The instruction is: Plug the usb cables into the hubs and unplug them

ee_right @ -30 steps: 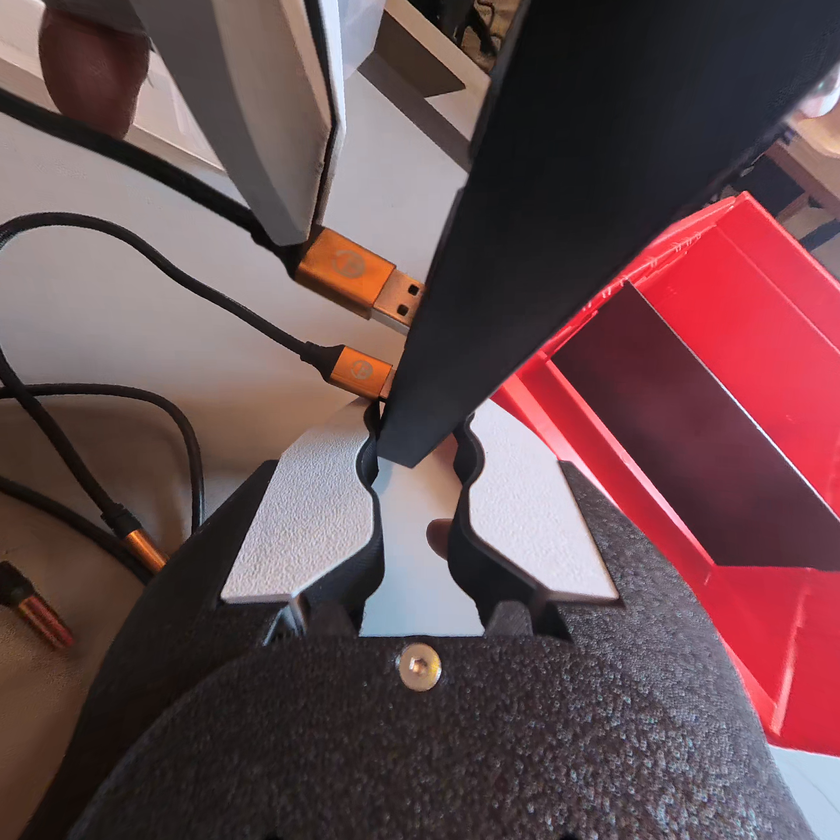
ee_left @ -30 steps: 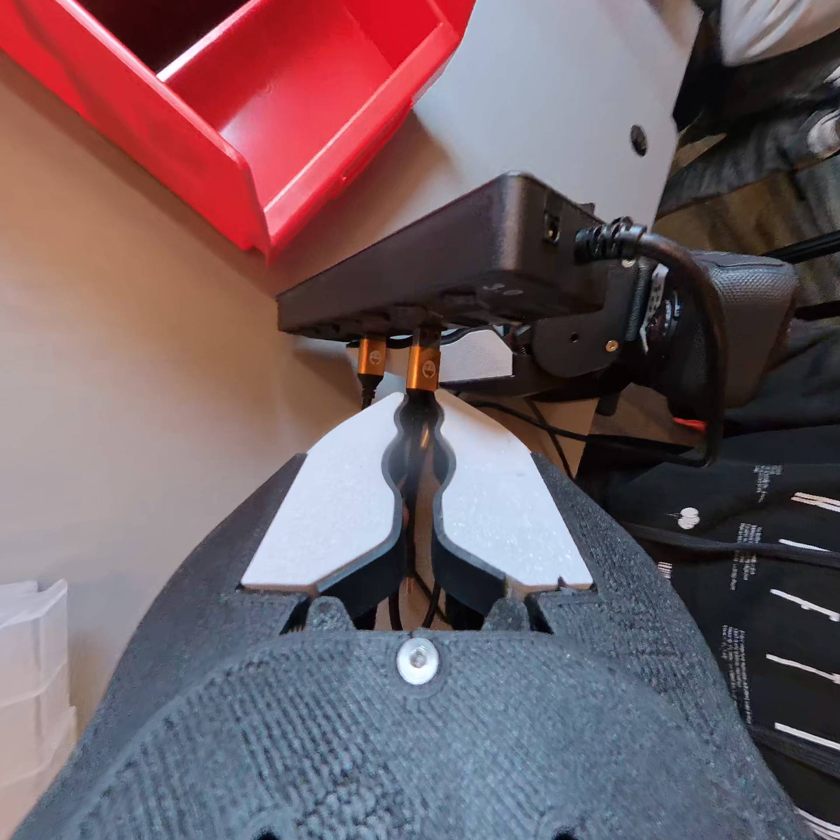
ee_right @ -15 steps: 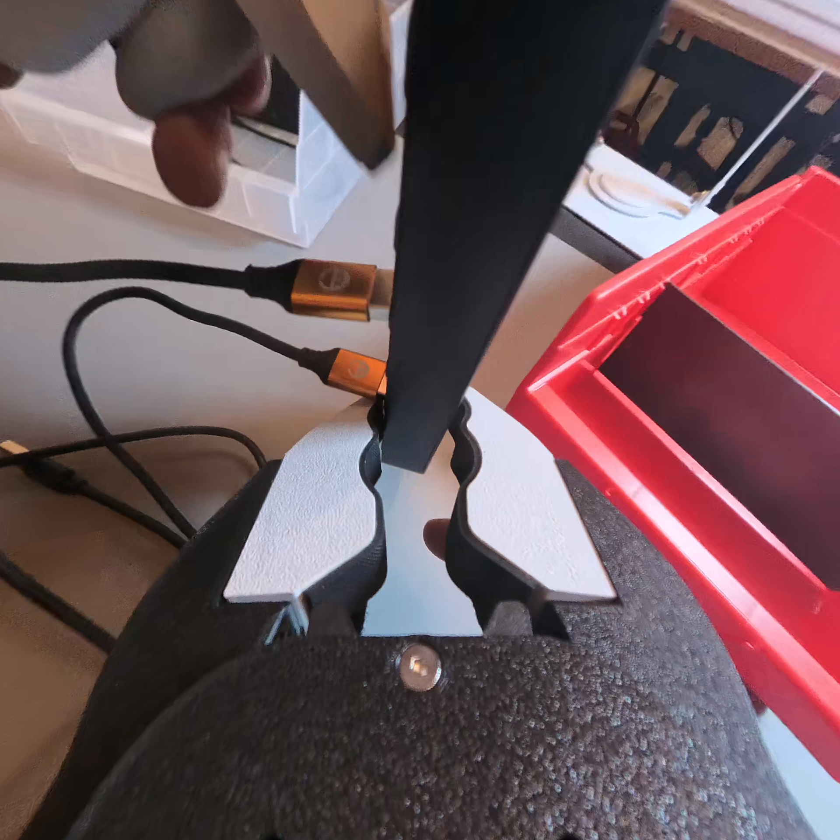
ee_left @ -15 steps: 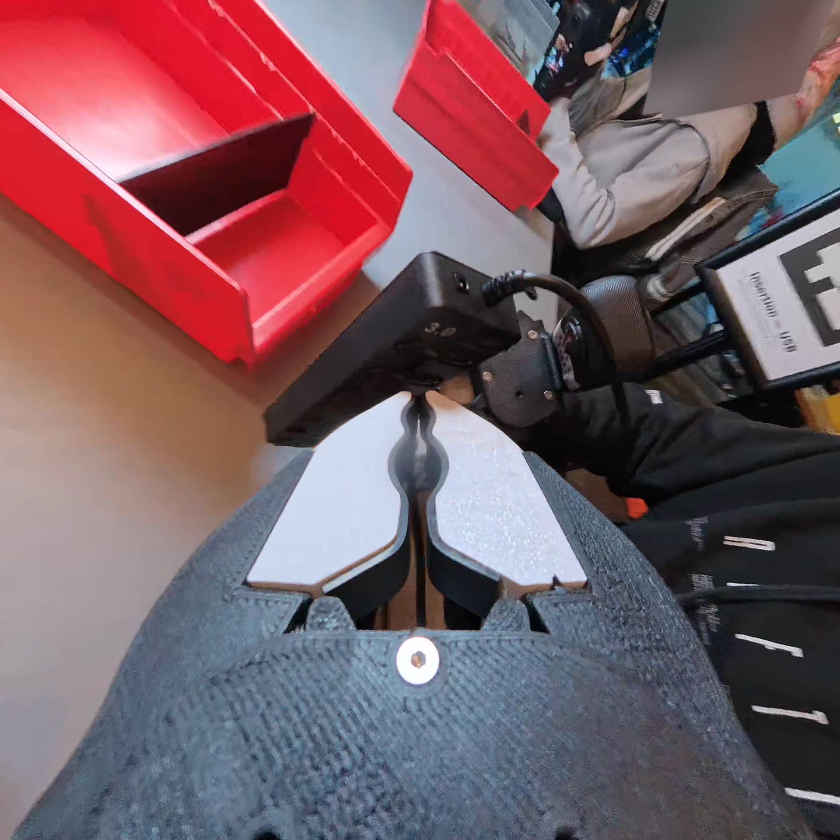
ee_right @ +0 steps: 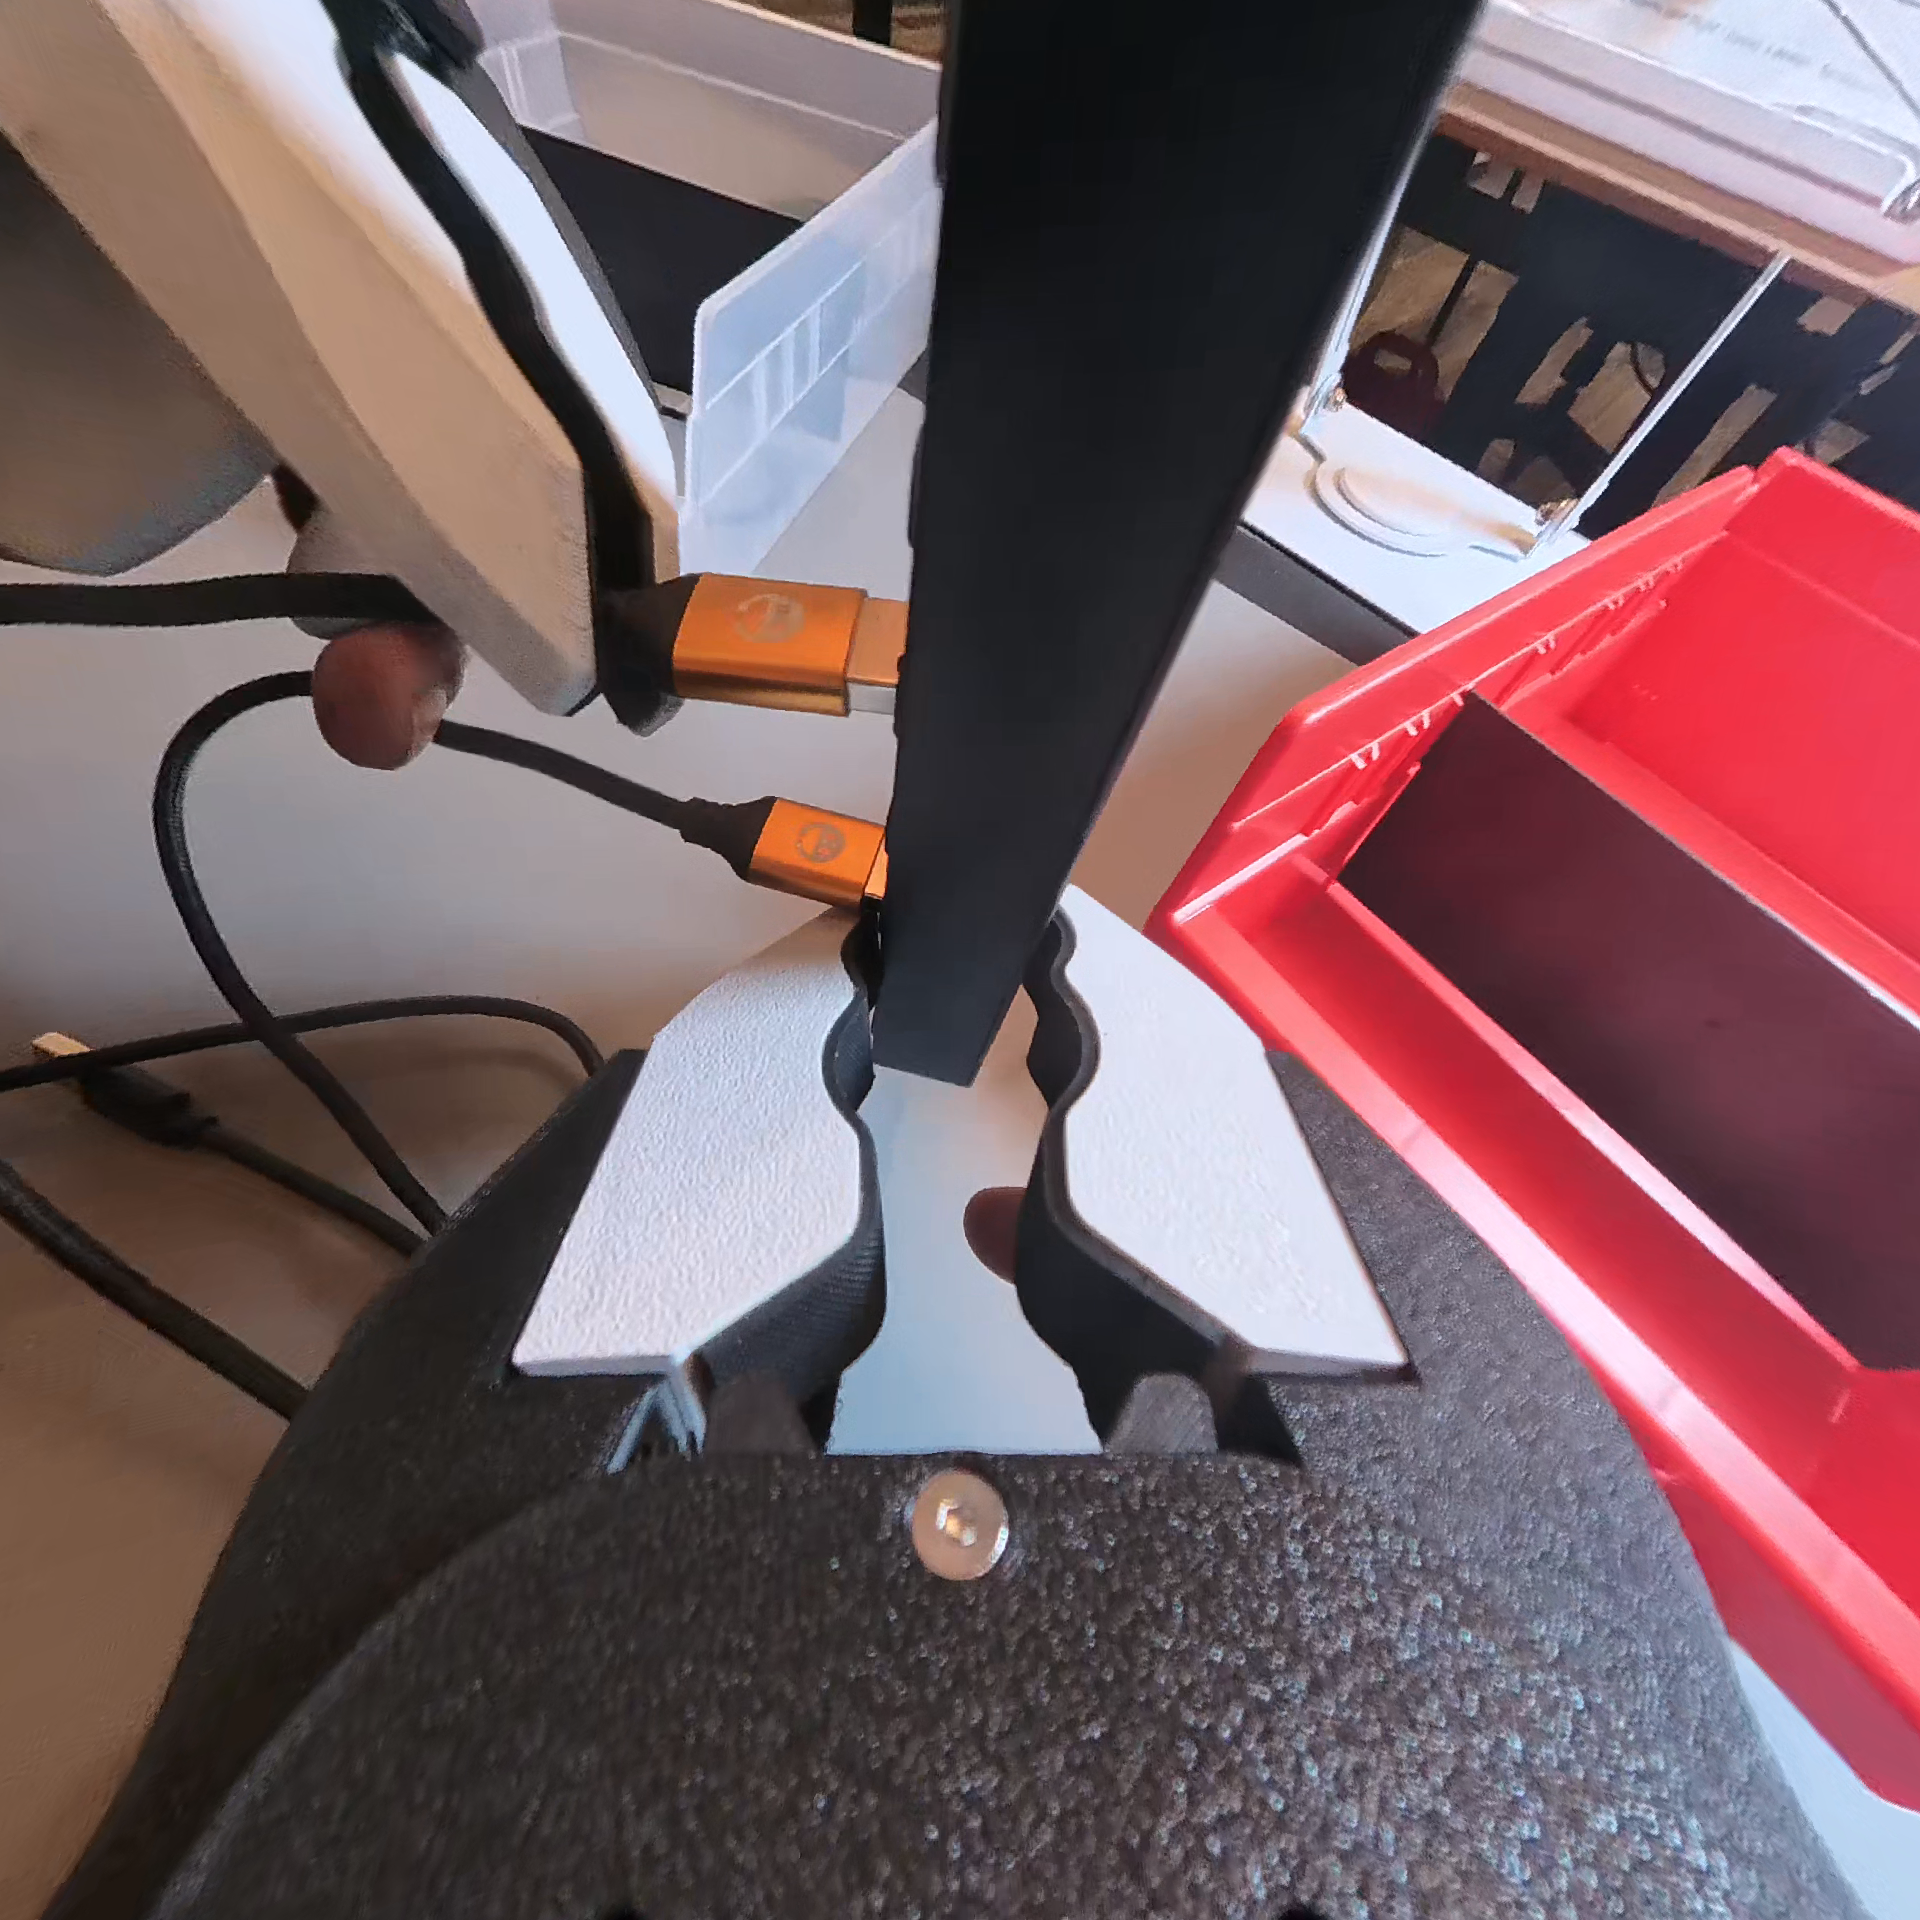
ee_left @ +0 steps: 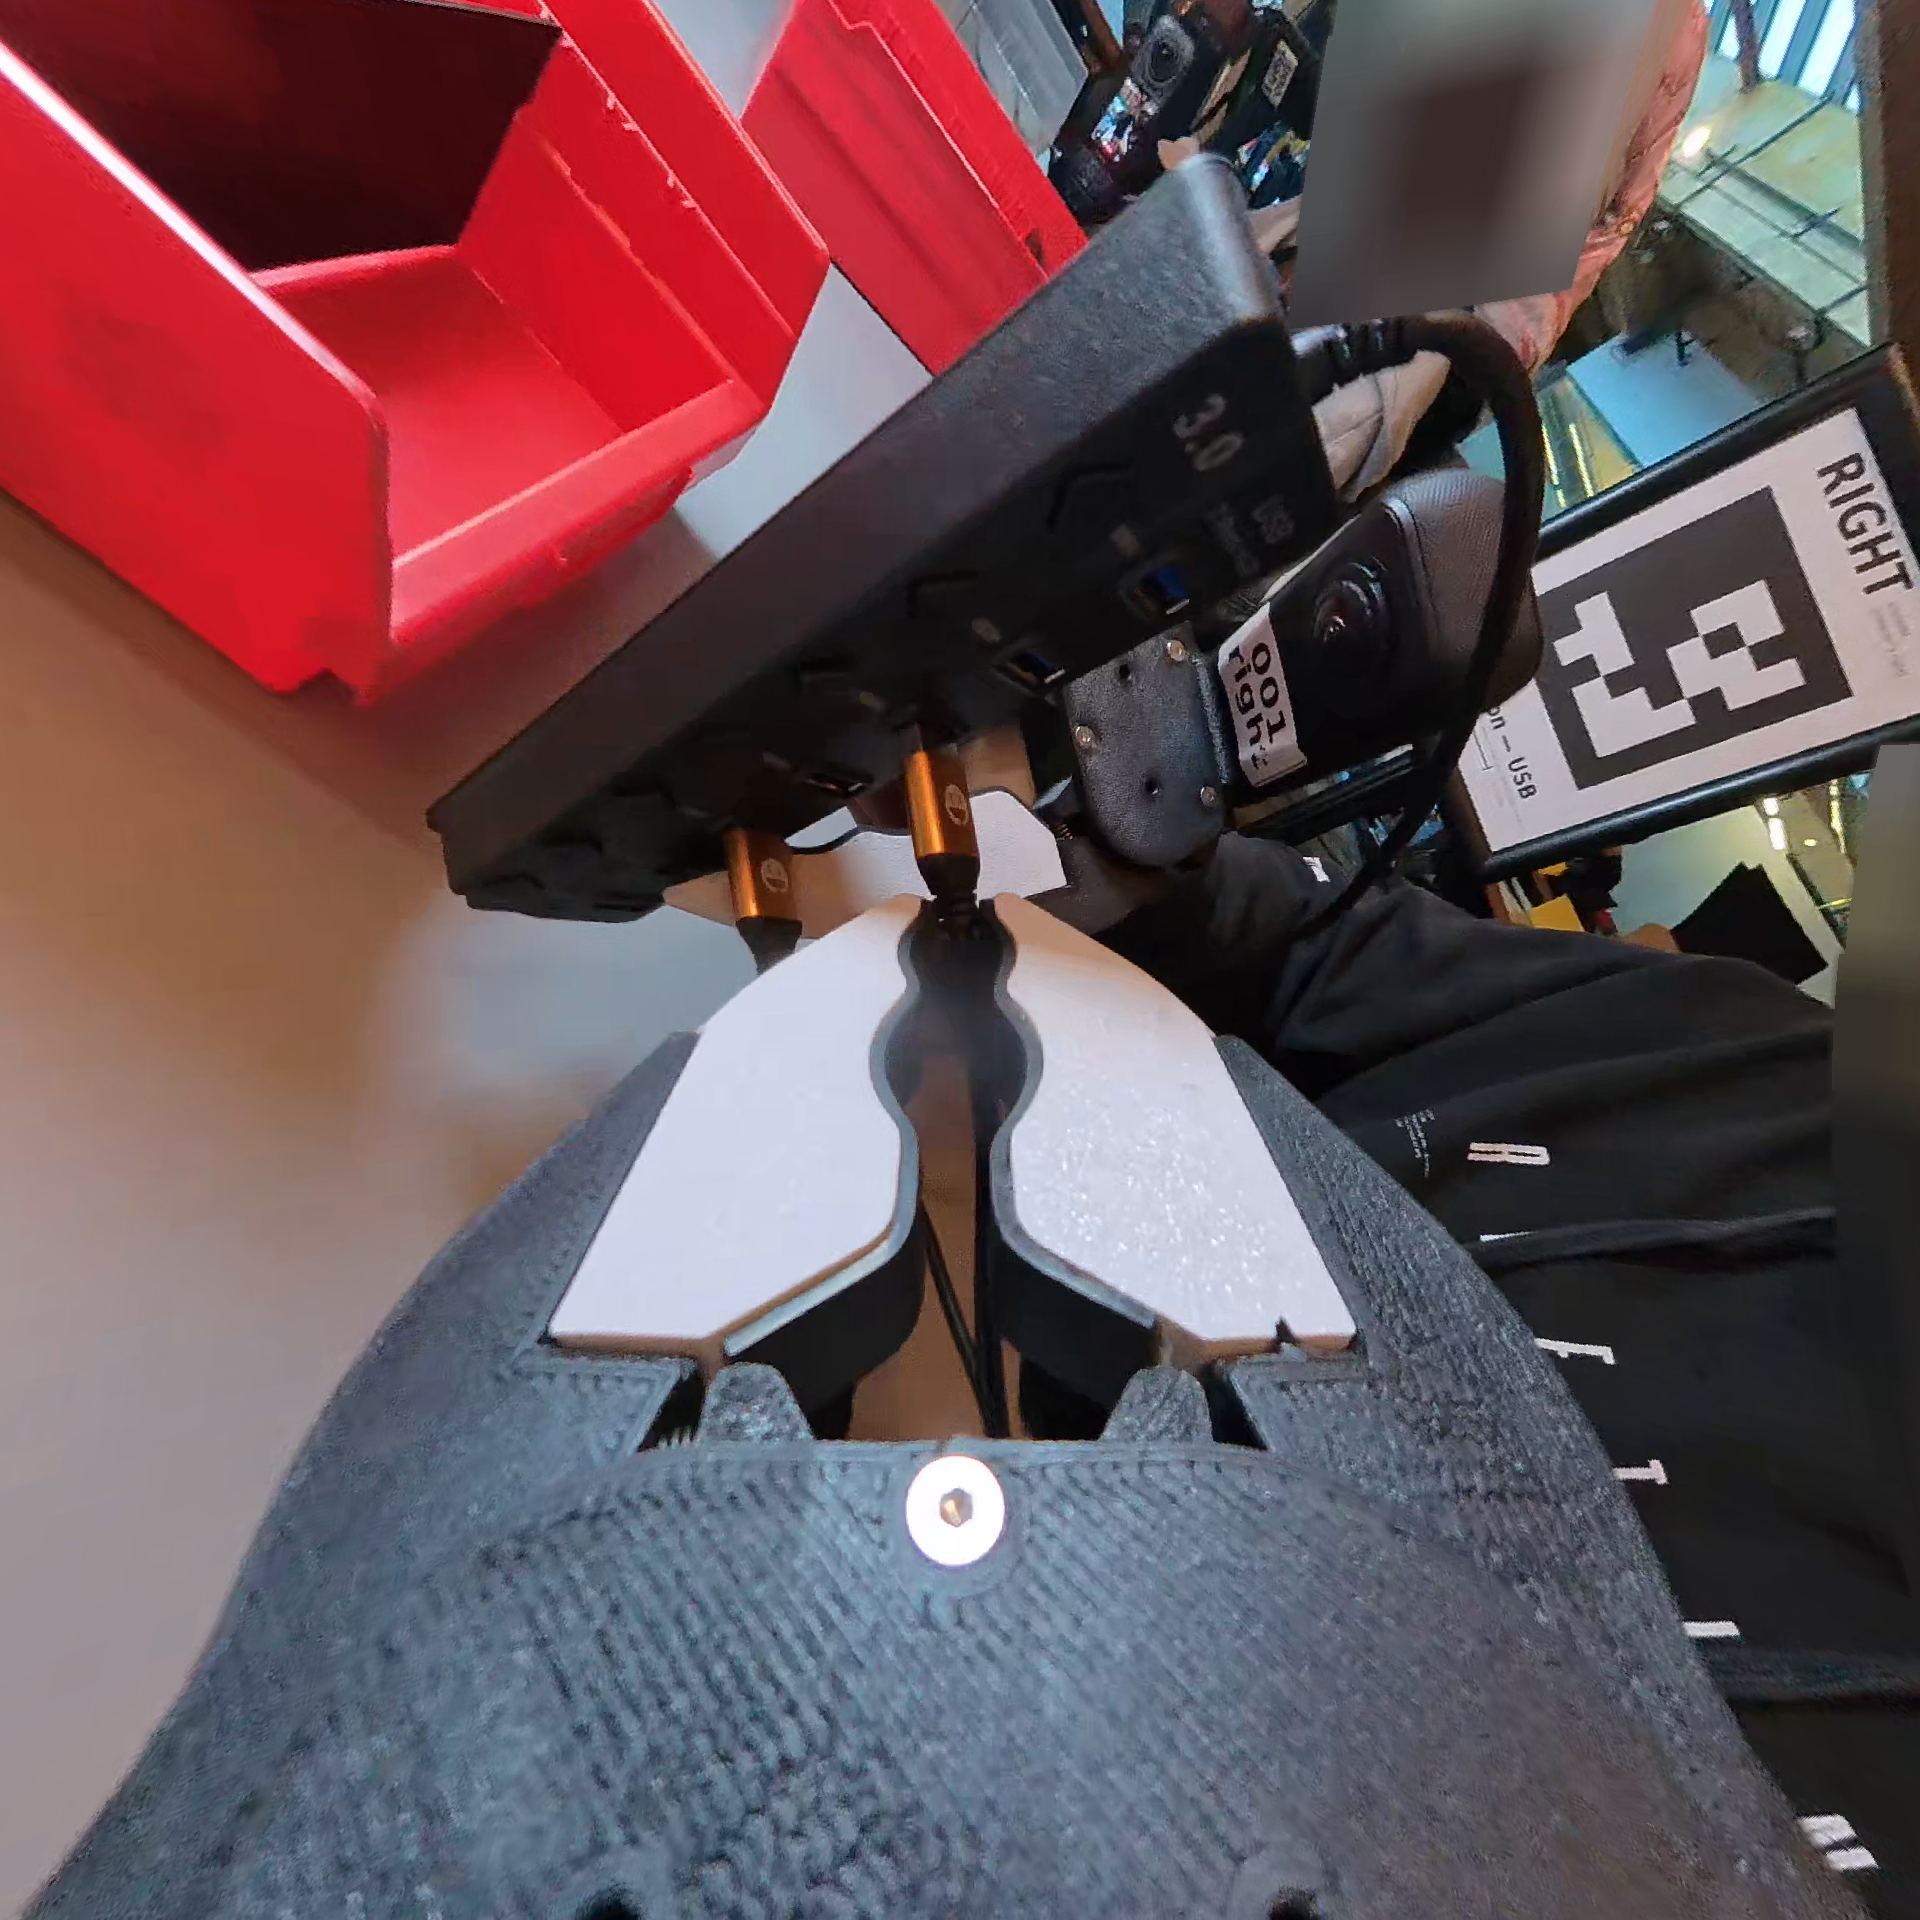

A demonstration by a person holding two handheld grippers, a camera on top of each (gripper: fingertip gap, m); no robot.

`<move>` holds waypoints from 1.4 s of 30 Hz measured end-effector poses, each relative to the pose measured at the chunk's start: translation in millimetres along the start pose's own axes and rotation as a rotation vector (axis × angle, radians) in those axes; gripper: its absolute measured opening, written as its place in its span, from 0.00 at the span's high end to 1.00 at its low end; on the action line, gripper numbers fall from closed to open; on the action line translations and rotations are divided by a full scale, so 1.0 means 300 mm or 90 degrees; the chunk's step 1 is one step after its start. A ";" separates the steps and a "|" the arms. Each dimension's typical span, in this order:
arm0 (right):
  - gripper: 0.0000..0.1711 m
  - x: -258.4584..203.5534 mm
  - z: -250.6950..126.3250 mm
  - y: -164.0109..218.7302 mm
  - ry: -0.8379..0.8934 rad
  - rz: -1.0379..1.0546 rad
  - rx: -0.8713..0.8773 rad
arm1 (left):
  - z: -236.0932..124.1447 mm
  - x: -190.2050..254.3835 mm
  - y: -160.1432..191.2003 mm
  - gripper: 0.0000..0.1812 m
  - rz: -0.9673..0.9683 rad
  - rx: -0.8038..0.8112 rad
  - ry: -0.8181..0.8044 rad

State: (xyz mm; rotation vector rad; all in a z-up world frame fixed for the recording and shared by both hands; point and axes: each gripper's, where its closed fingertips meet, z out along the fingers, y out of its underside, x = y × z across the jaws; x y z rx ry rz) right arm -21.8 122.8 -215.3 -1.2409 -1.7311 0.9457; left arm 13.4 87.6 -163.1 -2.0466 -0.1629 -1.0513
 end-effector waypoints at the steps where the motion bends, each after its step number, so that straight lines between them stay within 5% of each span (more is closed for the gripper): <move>1: 0.84 0.004 -0.002 -0.002 0.012 -0.022 0.002 | 0.001 0.002 0.004 0.96 -0.003 -0.004 0.004; 14: 0.84 -0.033 -0.013 -0.032 0.032 -0.119 0.021 | -0.003 0.054 0.037 0.96 -0.028 -0.038 0.027; 22: 0.85 -0.054 -0.027 -0.064 -0.060 0.022 0.069 | -0.041 0.071 -0.012 0.96 -0.016 0.045 0.062; 32: 0.85 -0.047 -0.020 -0.061 -0.048 0.018 0.075 | -0.068 0.054 -0.018 0.95 -0.031 0.118 0.107; 34: 0.85 -0.043 -0.025 -0.066 -0.052 0.034 0.077 | -0.092 0.075 -0.031 0.88 0.028 0.153 0.118; 42: 0.85 -0.105 -0.012 -0.043 -0.146 0.072 0.051 | -0.301 -0.076 -0.094 0.84 0.156 0.300 -0.020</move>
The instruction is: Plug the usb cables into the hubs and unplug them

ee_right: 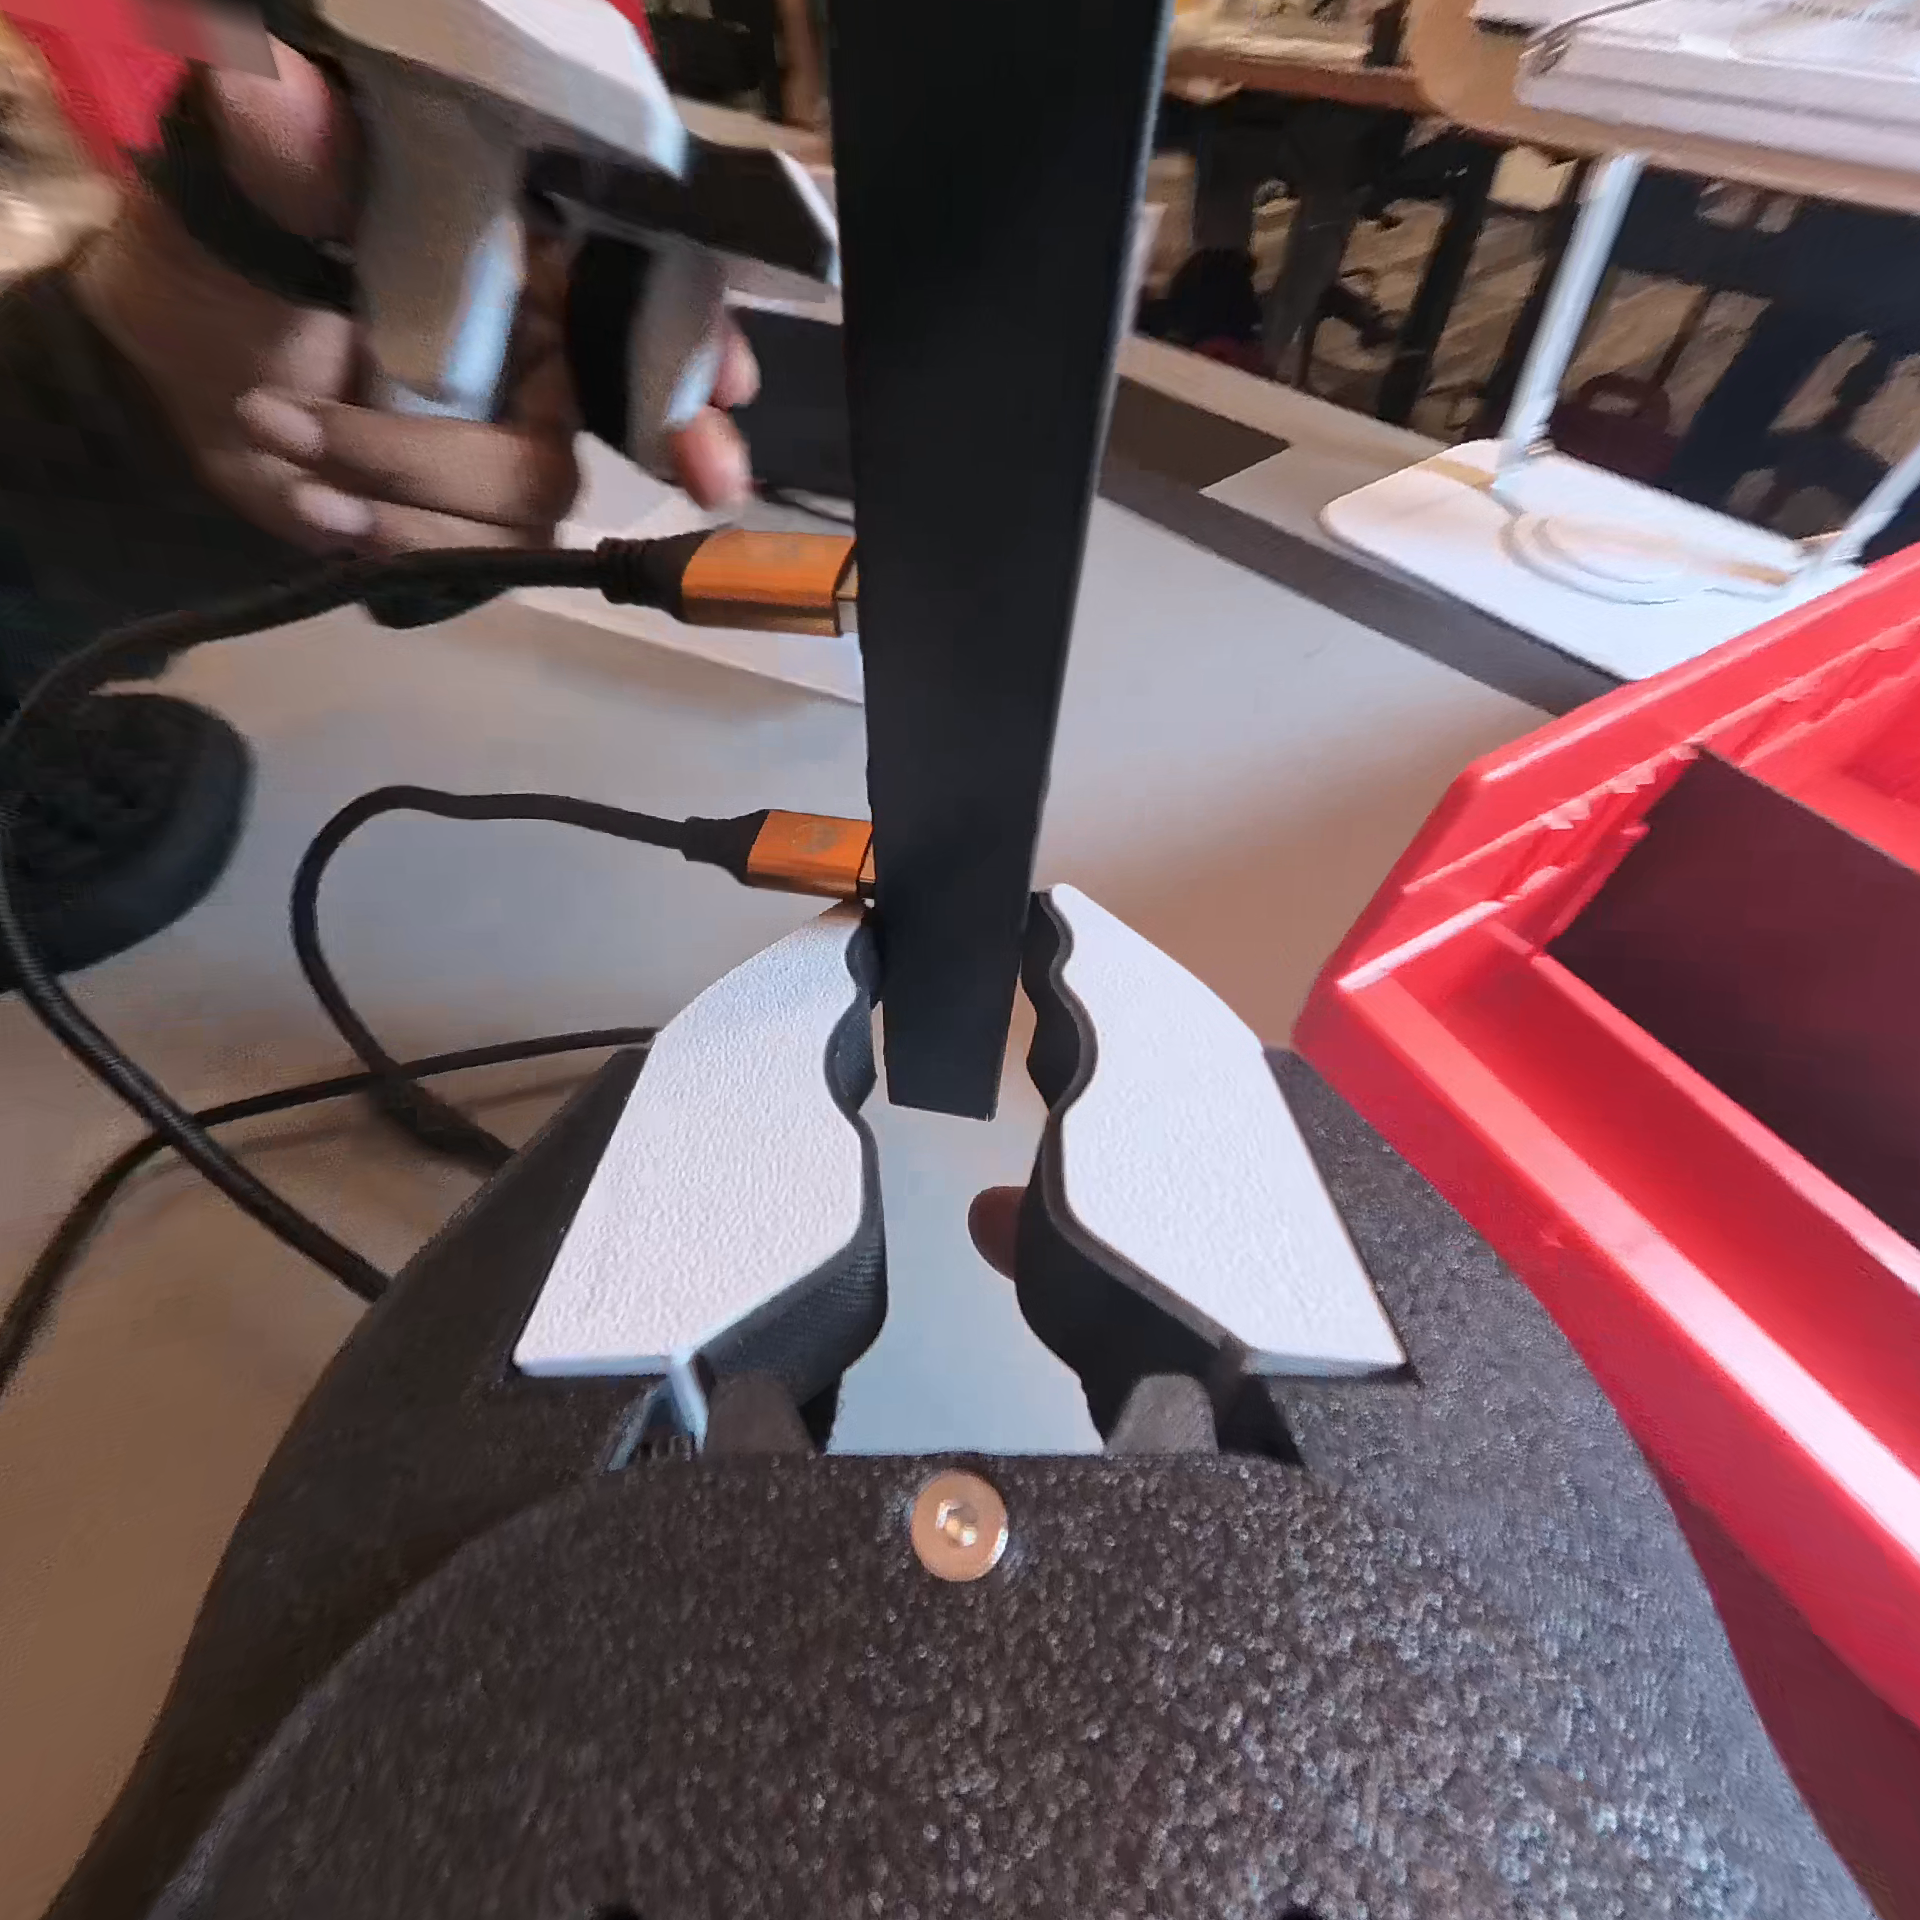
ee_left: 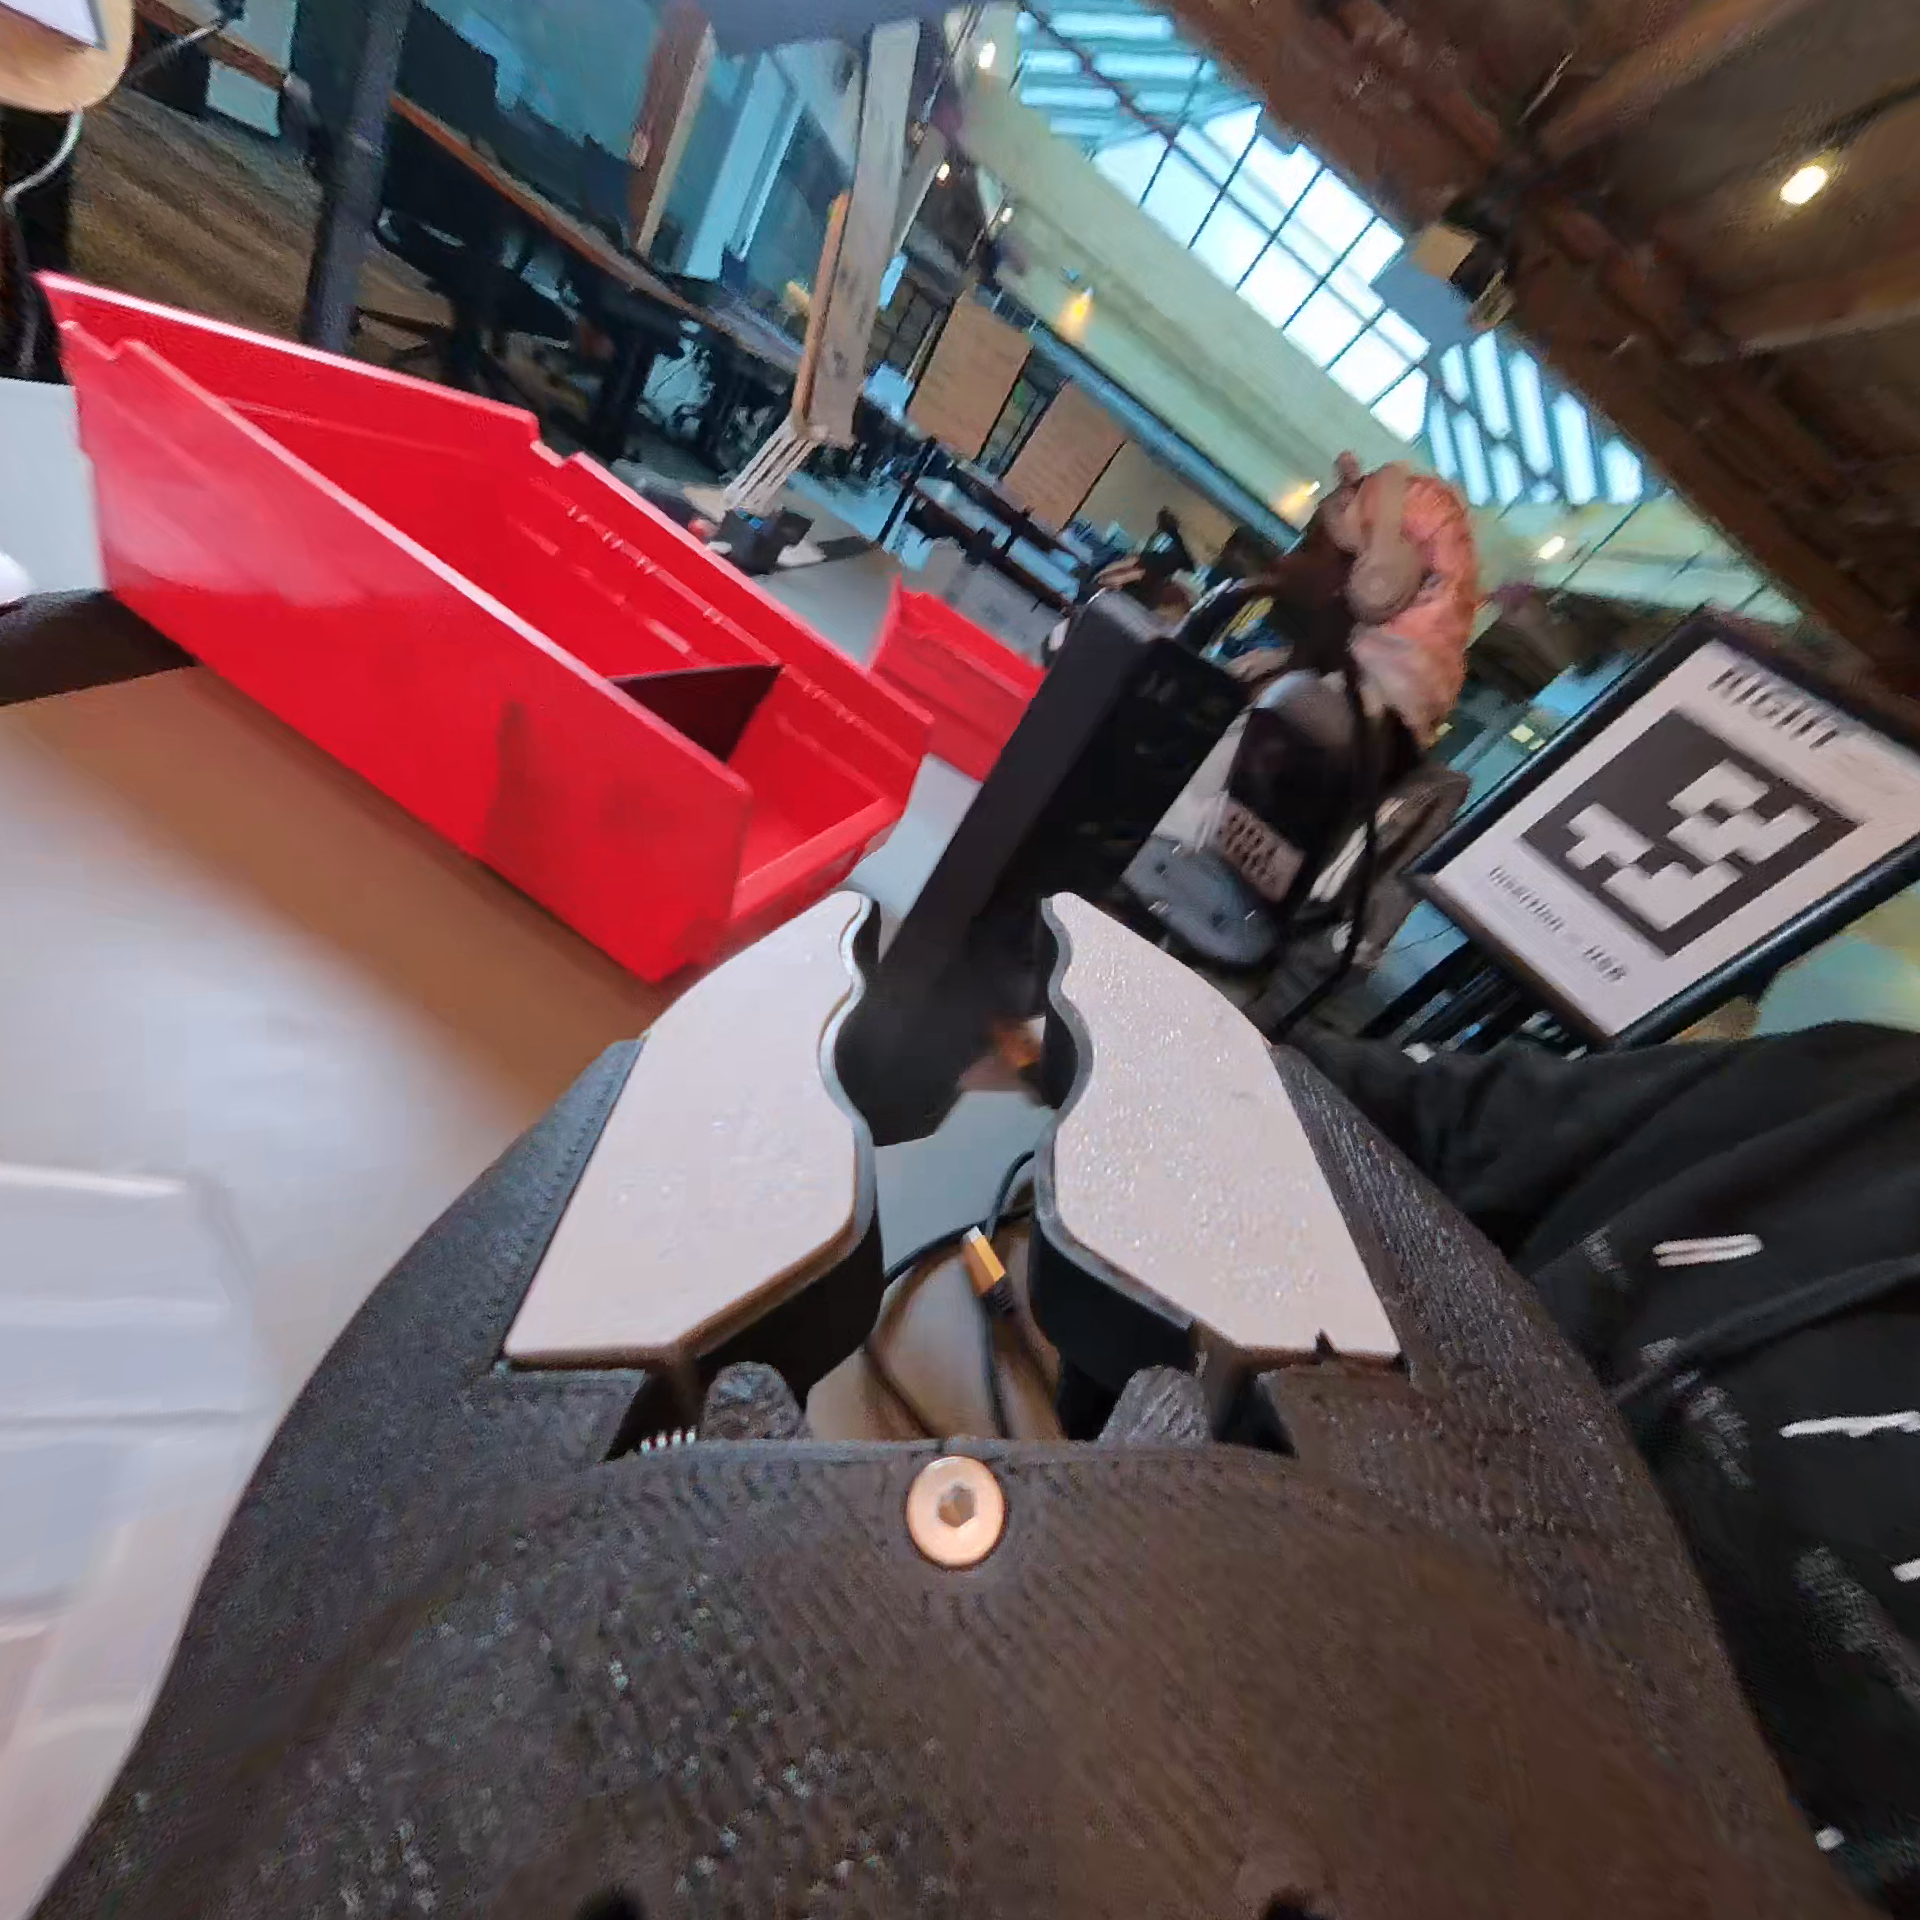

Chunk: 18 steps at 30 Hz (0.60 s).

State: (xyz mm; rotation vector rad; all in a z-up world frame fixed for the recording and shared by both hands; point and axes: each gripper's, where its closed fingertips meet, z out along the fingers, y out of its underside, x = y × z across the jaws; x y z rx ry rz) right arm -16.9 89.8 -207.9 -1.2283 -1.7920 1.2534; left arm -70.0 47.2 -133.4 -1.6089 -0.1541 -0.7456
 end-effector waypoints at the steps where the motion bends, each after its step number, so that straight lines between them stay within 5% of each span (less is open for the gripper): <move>1: 0.85 -0.022 0.005 0.003 -0.032 0.014 -0.002 | 0.000 -0.023 0.034 0.83 0.019 -0.028 -0.016; 8: 0.85 -0.144 0.010 0.020 -0.199 0.069 -0.024 | 0.097 0.041 0.232 0.74 0.124 -0.179 0.043; 11: 0.85 -0.200 0.007 0.032 -0.266 0.086 -0.042 | 0.118 0.088 0.278 0.80 0.117 -0.196 0.094; 15: 0.85 -0.207 -0.009 0.007 -0.326 0.167 -0.024 | 0.118 0.103 0.253 0.84 0.065 -0.178 0.088; 18: 0.77 -0.097 -0.030 -0.032 -0.252 0.182 0.019 | 0.096 0.085 0.210 0.86 0.006 -0.133 0.051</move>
